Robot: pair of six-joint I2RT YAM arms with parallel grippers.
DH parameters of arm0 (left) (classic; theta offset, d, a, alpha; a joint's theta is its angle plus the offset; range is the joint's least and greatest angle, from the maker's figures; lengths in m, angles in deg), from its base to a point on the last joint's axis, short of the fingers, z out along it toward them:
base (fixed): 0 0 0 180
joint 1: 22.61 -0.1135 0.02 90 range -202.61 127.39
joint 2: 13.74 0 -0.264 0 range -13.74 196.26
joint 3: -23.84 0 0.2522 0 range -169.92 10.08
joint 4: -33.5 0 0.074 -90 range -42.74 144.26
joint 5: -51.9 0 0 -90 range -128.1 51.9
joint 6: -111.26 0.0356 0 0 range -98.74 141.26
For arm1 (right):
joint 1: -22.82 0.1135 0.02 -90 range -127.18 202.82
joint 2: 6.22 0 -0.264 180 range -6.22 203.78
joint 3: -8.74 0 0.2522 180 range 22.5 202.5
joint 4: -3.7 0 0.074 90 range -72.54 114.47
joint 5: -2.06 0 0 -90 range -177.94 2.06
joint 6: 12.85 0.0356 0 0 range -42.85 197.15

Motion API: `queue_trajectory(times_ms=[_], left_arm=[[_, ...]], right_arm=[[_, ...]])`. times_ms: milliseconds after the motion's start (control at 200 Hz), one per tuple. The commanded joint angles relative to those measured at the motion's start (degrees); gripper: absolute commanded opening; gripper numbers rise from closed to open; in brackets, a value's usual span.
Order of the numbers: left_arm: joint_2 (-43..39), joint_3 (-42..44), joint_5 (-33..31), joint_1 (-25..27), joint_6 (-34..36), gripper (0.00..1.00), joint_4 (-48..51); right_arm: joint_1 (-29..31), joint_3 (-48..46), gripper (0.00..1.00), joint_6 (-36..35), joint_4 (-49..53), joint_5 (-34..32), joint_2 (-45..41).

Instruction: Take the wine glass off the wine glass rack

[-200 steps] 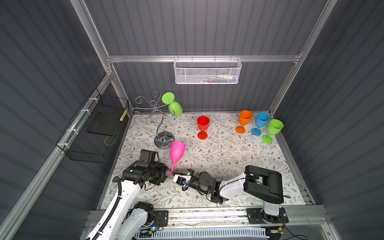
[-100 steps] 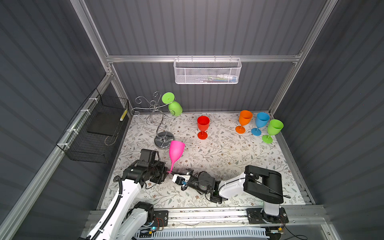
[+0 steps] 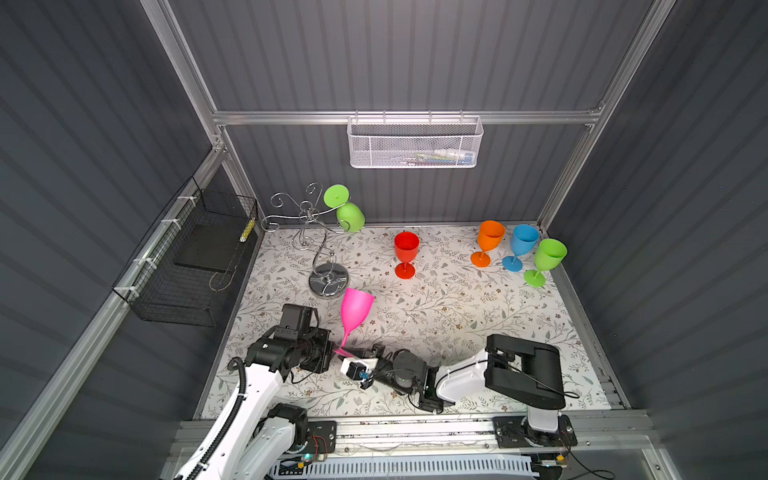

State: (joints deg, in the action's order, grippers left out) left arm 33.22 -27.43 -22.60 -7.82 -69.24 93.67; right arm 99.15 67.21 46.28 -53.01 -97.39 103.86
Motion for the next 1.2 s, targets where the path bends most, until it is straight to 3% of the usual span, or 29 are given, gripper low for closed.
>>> queue_trajectory(times_ms=[0,285,500,710,740,896,1196], left_arm=[[-0.7,0.6,0.0,-0.2,0.1,0.01,0.4],[-1.4,4.0,0.2,-0.3,0.4,0.0,-4.5],[-1.4,8.3,2.2,-0.3,2.3,0.01,-14.6],[-1.0,10.3,2.9,-0.4,7.7,0.02,-21.6],[-0.8,10.9,2.9,-0.4,8.1,0.03,-23.1],[0.2,15.9,7.5,-0.4,9.4,0.02,-37.2],[2.8,16.9,10.6,-0.4,16.9,0.02,-50.7]], right_arm=[[0.3,-0.6,0.37,-0.2,-2.6,-1.6,-1.6],[0.4,-4.6,0.58,-0.7,-3.7,-5.2,-5.8],[0.3,-6.8,0.64,1.3,-0.2,-8.7,-11.2],[-1.3,-3.3,0.65,12.4,24.9,-6.7,-23.7],[-3.7,-2.6,0.65,14.3,28.6,-6.3,-25.1],[-7.6,2.4,0.68,20.6,45.4,-4.6,-31.2],[-15.8,20.3,0.68,32.0,75.9,1.2,-35.2]])
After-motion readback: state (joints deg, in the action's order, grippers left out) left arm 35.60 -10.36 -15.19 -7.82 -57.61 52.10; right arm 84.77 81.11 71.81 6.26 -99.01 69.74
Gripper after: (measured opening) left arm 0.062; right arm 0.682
